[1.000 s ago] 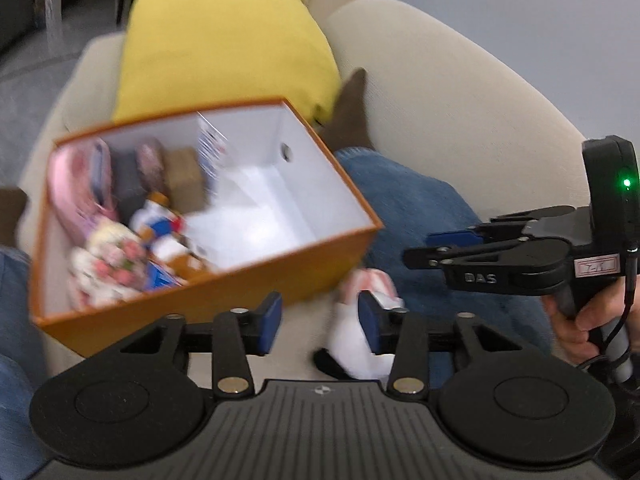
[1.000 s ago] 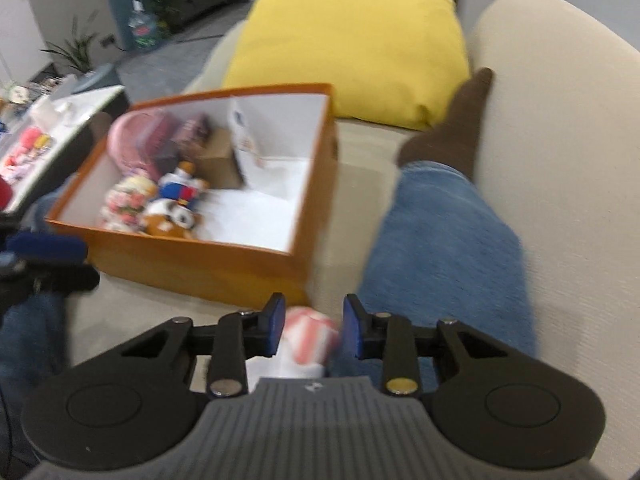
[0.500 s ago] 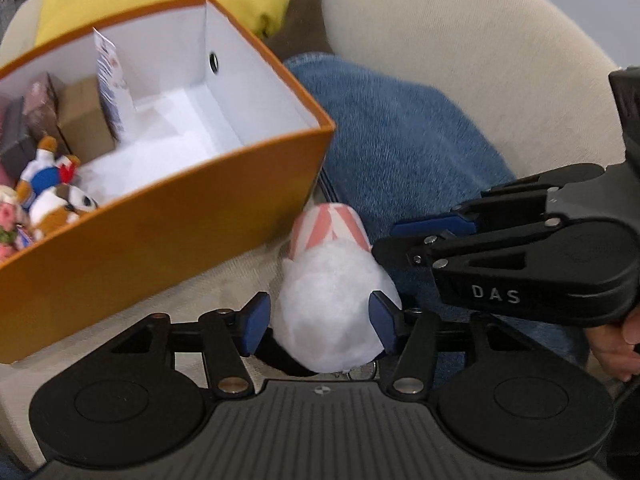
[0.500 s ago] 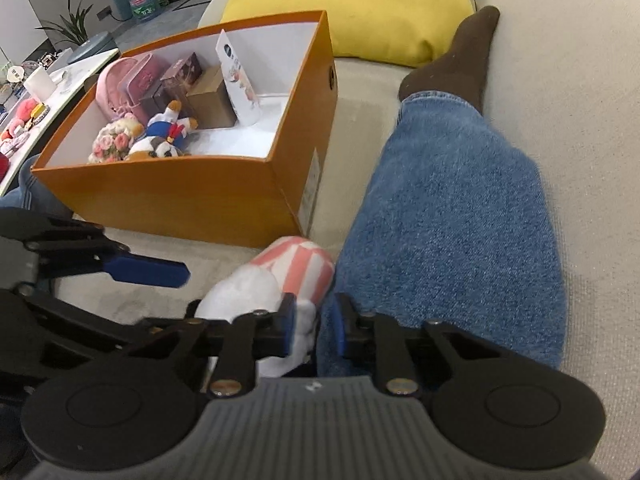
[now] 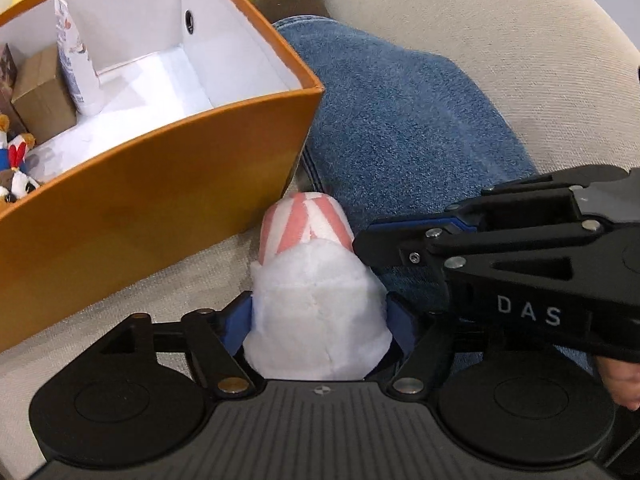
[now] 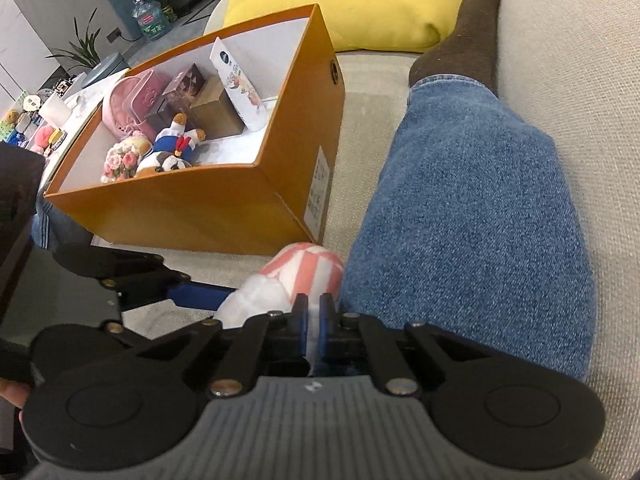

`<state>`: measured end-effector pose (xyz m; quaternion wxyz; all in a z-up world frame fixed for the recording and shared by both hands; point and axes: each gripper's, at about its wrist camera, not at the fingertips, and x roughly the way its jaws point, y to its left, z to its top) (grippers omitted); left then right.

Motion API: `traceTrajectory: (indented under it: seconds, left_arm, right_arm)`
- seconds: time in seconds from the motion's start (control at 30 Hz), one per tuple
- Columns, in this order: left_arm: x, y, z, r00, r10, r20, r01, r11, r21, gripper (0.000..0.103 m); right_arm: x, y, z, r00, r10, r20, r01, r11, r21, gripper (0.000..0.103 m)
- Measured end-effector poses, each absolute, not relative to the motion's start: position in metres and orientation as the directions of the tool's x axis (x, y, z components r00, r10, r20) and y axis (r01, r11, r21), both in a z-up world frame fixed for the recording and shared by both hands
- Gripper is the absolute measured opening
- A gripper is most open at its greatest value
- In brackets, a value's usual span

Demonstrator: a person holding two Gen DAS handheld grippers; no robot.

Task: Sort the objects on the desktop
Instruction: 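Grasp the white-and-pink striped plush with the left tool, then hold the striped plush with the left tool while the right grasps the white box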

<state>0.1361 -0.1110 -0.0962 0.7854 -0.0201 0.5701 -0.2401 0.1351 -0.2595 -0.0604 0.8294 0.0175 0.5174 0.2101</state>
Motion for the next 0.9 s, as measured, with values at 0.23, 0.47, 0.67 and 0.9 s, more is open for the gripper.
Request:
traceTrajectory:
  seconds: [0.23, 0.47, 0.67, 0.9]
  left_arm:
    - [0.122, -0.097, -0.084, 0.255, -0.408, -0.876, 0.341, 0.886, -0.314, 0.071]
    - [0.097, -0.049, -0.05, 0.344, -0.404, -0.847, 0.301, 0.902, -0.308, 0.071]
    - [0.073, -0.015, -0.032, 0.419, -0.351, -0.838, 0.24, 0.932, -0.271, 0.071]
    - [0.046, 0.023, -0.041, 0.436, -0.313, -0.844, 0.152, 0.95, -0.273, 0.071]
  right_arm:
    - [0.134, -0.257, -0.054, 0.392, 0.368, -0.843, -0.327, 0.913, 0.246, 0.011]
    - [0.126, -0.25, -0.037, 0.415, 0.368, -0.832, -0.32, 0.915, 0.245, 0.015]
    - [0.101, -0.229, -0.04, 0.388, 0.408, -0.827, -0.329, 0.899, 0.289, 0.034]
    - [0.063, -0.191, -0.068, 0.273, 0.406, -0.872, -0.37, 0.881, 0.295, 0.044]
